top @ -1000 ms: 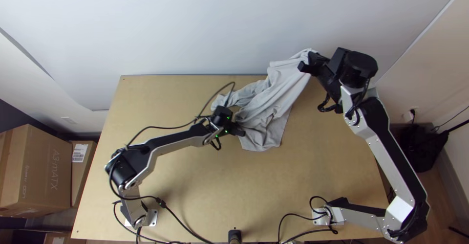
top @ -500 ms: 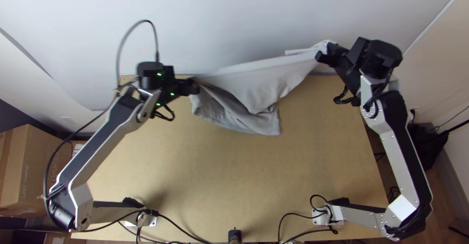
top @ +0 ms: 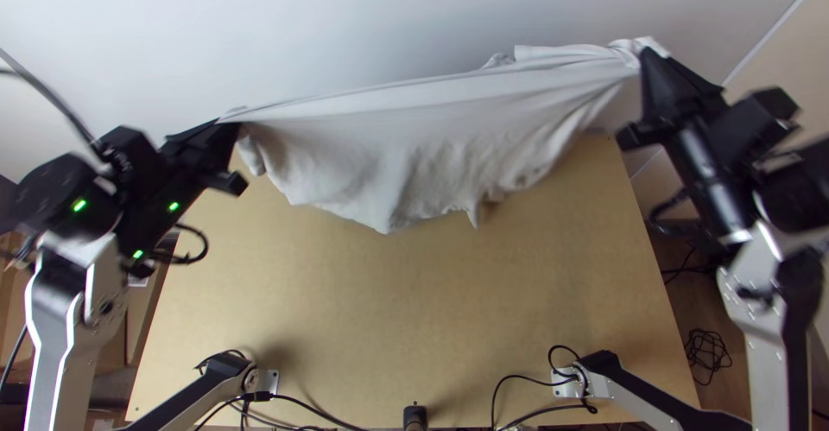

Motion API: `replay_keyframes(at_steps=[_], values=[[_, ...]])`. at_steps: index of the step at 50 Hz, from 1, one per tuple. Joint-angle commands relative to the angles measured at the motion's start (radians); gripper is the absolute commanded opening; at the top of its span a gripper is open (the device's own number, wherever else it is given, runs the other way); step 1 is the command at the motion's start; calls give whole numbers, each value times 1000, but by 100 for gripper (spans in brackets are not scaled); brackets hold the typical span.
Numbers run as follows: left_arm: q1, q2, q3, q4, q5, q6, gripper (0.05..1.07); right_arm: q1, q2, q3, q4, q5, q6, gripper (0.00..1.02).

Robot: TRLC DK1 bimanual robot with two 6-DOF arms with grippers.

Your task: Fold the t-shirt

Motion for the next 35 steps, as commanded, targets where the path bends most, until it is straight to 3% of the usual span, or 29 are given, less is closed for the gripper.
replay_keyframes(at_steps=[1,18,28,35], values=[[4,-127,9,-13,-52,5,8,-3,-137,50,8,66,-41,2],[31,-287,-96,-125,-63,-51,8,50,-196,-8,-94,56,-35,2],[-18,-295,-339,-154,-43,-26,8,56,-166,-317,-66,50,4,2],[-16,-247,-544,-73,7,28,8,39,-152,-607,66,4,27,2]])
